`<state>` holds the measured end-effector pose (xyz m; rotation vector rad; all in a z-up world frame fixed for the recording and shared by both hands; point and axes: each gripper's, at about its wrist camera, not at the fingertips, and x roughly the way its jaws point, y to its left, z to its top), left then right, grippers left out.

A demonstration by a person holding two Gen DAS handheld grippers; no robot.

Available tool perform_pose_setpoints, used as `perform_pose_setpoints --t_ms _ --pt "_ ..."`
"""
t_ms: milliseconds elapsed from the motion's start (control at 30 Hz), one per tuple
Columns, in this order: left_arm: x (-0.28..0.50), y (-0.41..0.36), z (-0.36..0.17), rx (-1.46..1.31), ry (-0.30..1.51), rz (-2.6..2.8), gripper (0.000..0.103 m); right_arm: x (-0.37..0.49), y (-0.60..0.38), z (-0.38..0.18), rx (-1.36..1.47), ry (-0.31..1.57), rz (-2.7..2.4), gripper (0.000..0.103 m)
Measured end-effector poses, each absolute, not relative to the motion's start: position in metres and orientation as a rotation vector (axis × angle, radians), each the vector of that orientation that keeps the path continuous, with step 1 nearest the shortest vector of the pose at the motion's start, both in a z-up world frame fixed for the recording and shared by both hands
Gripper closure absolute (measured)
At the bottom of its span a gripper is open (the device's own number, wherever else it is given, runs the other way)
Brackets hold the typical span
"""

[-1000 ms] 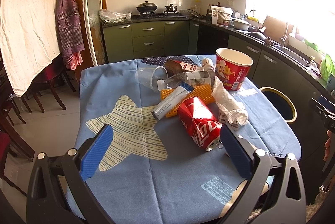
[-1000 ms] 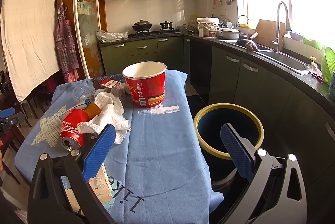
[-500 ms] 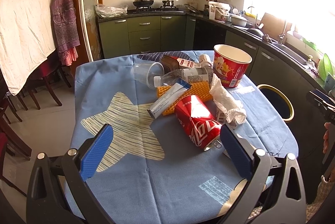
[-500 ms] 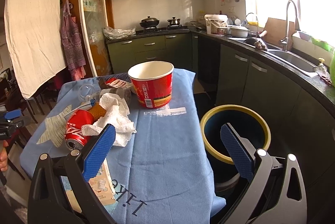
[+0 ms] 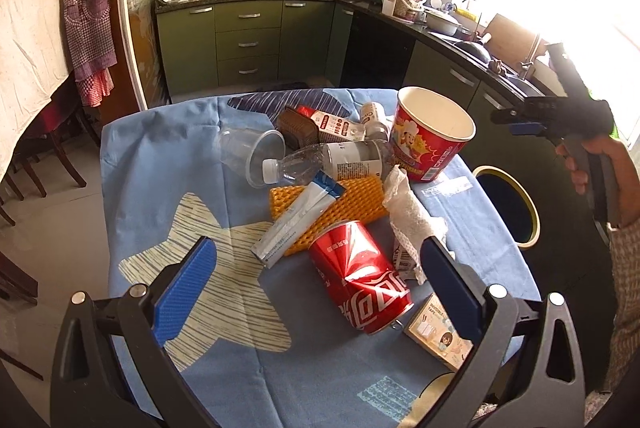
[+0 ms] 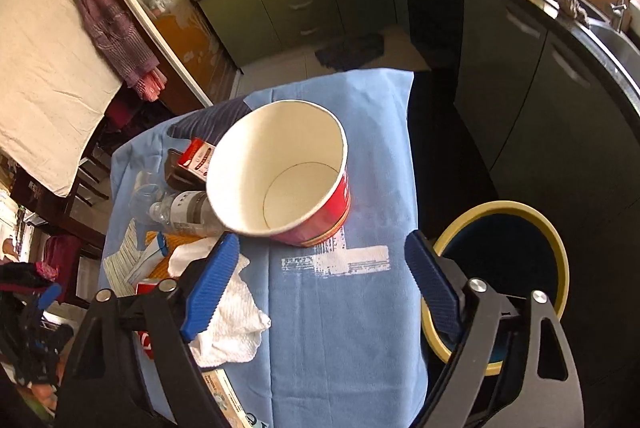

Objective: Collect trash
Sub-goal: 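Grasp the red paper bucket rim with the right gripper, then carry the red bucket over the yellow-rimmed bin and release it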

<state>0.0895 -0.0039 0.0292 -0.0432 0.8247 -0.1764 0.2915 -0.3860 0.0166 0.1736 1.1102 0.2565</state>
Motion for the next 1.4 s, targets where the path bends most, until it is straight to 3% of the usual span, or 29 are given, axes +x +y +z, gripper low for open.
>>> perform_pose_setpoints --t_ms 133,300,533,600,933,1167,1400 --pt "0.102 -0.011 0.032 -0.022 0.825 -0.192 0.006 0.338 -0.381 -0.006 0.165 1.209 0.215 0.044" --pt "0.111 -0.017 0.032 -0.001 0.822 -0.207 0.006 0.369 -0.37 -0.023 0.121 1.259 0.181 0.07" --pt "0.114 -0.018 0.028 0.007 0.833 -0.224 0.006 0.378 -0.356 -0.035 0.067 1.3 0.139 0.079" --pt "0.114 -0.017 0.027 0.007 0.836 -0.225 0.006 0.379 -0.356 -0.037 0.064 1.301 0.128 0.097" --pt "0.11 -0.013 0.026 0.012 0.832 -0.22 0.006 0.37 -0.38 -0.019 0.119 1.25 0.143 0.098" --pt "0.104 -0.02 0.025 0.018 0.829 -0.236 0.006 0.339 -0.475 0.013 0.226 1.184 0.045 0.098" --pt "0.104 -0.025 0.027 0.013 0.822 -0.24 0.006 0.299 -0.593 -0.039 0.363 1.247 -0.15 0.098"
